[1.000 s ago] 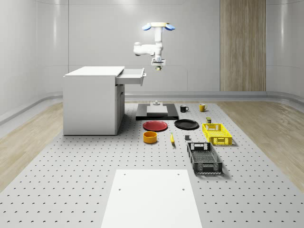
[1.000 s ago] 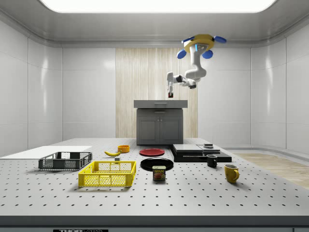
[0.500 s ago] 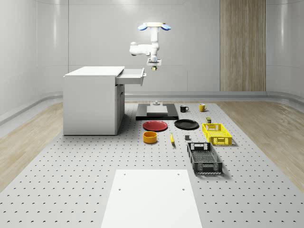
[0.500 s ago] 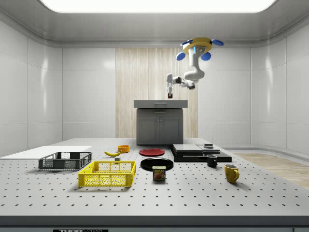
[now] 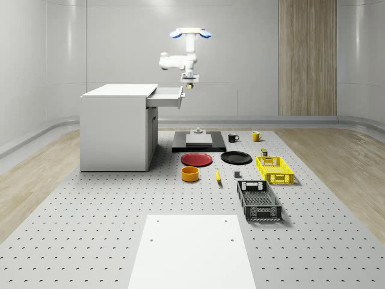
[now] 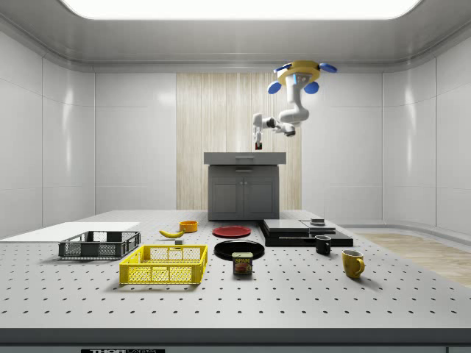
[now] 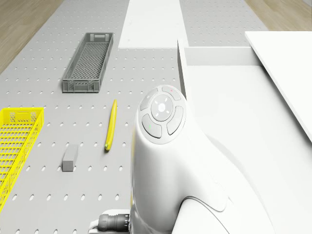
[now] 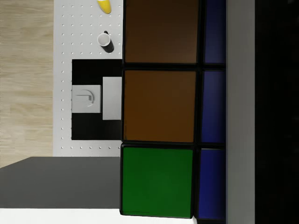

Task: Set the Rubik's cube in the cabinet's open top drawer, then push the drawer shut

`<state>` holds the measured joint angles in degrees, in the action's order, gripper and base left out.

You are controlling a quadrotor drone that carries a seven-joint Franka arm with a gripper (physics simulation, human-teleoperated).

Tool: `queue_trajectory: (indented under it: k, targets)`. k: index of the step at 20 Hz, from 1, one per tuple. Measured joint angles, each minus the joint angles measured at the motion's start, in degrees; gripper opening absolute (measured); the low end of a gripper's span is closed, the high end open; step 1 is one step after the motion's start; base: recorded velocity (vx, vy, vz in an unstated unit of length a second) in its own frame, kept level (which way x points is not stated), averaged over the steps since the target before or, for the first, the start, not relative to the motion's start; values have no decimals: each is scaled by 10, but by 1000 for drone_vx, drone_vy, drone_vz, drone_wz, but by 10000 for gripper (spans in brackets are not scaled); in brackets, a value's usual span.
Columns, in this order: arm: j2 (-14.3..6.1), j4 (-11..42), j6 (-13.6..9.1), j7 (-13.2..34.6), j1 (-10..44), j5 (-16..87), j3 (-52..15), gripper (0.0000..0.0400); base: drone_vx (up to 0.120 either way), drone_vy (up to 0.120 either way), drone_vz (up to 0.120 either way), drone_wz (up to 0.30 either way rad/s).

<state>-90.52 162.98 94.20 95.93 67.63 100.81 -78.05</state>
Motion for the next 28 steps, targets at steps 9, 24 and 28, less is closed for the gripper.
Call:
queue_trajectory:
  k: [9,24,28]
  targets:
    - [-1,0,1,0,0,-1,0,320,0,-120,0,0]
    - [-3,0,3,0,1,-1,0,320,0,-120,13,0]
    - [-4,0,3,1,1,-1,0,320,0,-120,0,0]
